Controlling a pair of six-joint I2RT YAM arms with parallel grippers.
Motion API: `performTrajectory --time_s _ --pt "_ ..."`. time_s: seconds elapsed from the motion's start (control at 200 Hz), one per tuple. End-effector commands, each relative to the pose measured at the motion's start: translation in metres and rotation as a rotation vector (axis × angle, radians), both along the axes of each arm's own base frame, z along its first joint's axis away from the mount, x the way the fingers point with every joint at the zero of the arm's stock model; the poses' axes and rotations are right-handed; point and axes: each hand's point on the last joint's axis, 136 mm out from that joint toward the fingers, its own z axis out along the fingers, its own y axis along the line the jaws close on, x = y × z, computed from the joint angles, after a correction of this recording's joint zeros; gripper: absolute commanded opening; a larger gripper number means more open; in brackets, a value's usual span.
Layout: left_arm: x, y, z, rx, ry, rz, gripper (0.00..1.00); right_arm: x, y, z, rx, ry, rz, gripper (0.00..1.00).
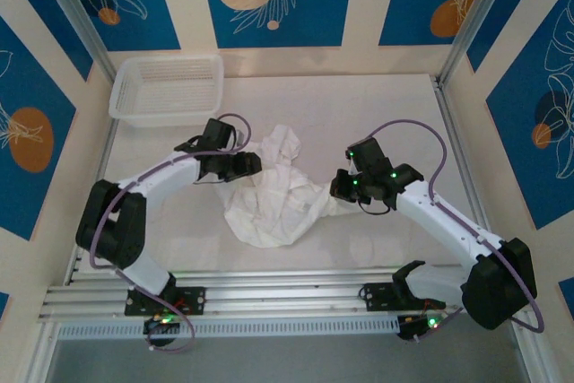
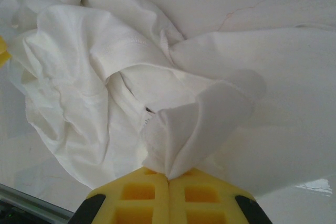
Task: Fold the inside-out t-shirt
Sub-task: Flatten out the T-shirt at the center of the table.
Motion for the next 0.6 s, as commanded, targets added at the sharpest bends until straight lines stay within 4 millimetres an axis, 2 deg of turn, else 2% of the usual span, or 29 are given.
performTrajectory --time_s 0.0,0.05,0.085,0.15,0.27,0.365,0.475,0.595 --pt "0.006 -0.004 -0.01 -0.001 0.014 0.011 0.43 0.002 0.003 0.007 0.026 0.011 -0.008 0.11" --pt "0.008 -0.006 -0.012 -0.014 0.021 0.015 0.2 0.003 -0.003 0.006 0.011 0.02 -0.03 0.22" --pt "0.009 -0.008 -0.012 -0.021 0.023 0.018 0.0 0.002 -0.009 0.005 -0.002 0.031 -0.061 0.29" --pt "0.01 -0.006 -0.011 -0.014 0.017 0.028 0.0 0.002 -0.031 0.001 -0.019 0.062 -0.171 0.39" --pt "0.009 0.007 -0.003 0.038 -0.012 0.05 0.0 0.0 -0.072 -0.013 0.12 0.132 -0.392 0.44" --pt "0.008 0.014 0.0 0.064 -0.024 0.052 0.0 0.0 -0.093 -0.03 0.209 0.167 -0.484 0.45" --pt "0.005 0.013 0.002 0.058 -0.024 0.037 0.0 0.004 -0.094 -0.042 0.219 0.2 -0.468 0.5" --pt "0.003 0.014 0.001 0.057 -0.024 0.035 0.0 0.012 -0.086 -0.052 0.254 0.238 -0.437 0.63"
